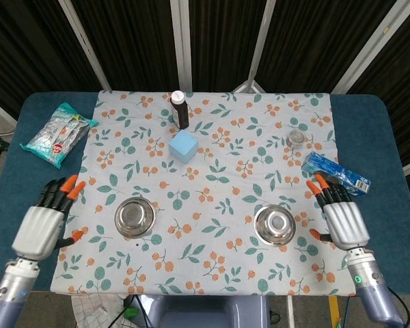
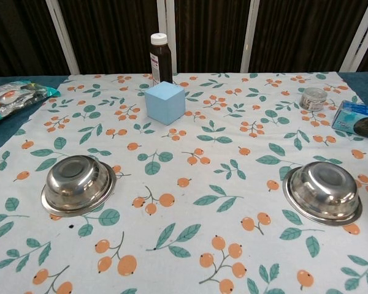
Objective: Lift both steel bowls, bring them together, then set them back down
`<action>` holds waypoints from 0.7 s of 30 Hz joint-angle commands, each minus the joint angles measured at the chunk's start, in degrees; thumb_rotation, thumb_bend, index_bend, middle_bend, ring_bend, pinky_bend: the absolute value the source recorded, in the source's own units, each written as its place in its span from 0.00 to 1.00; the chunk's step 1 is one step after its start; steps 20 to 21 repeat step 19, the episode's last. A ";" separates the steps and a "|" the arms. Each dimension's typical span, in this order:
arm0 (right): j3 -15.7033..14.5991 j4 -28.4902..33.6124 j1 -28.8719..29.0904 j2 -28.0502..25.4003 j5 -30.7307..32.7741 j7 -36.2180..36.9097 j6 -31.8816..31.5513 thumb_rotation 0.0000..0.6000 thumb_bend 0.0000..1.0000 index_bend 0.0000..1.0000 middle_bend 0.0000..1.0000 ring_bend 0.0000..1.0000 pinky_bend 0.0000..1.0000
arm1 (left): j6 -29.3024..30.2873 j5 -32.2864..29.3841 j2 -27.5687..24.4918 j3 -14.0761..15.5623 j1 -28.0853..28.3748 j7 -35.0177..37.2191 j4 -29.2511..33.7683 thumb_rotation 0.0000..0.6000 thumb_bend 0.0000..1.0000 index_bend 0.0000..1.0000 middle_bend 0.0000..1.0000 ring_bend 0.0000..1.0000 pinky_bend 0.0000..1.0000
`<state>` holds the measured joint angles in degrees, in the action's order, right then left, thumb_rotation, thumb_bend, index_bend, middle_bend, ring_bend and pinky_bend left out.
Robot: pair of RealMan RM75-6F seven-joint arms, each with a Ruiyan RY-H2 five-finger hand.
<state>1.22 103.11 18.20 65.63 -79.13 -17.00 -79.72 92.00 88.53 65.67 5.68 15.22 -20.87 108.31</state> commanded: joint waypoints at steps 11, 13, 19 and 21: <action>-5.39 -1.43 -9.18 -3.39 -9.75 3.82 -10.15 1.00 0.06 0.13 0.00 0.12 0.11 | 11.33 2.98 -1.24 2.62 -11.40 12.18 -10.31 1.00 0.00 0.09 0.00 0.00 0.06; -5.33 -1.68 -9.39 -3.25 -10.24 3.84 -10.26 1.00 0.07 0.13 0.00 0.12 0.11 | 11.33 3.09 -1.14 2.17 -11.58 12.63 -10.87 1.00 0.00 0.09 0.00 0.00 0.06; -5.23 -1.61 -9.92 -3.36 -10.31 3.88 -9.76 1.00 0.07 0.13 0.00 0.12 0.11 | 11.43 3.24 -1.62 1.30 -12.23 14.87 -11.99 1.00 0.00 0.09 0.00 0.00 0.06; -5.23 -1.61 -9.92 -3.36 -10.31 3.88 -9.76 1.00 0.07 0.13 0.00 0.12 0.11 | 11.43 3.24 -1.62 1.30 -12.23 14.87 -11.99 1.00 0.00 0.09 0.00 0.00 0.06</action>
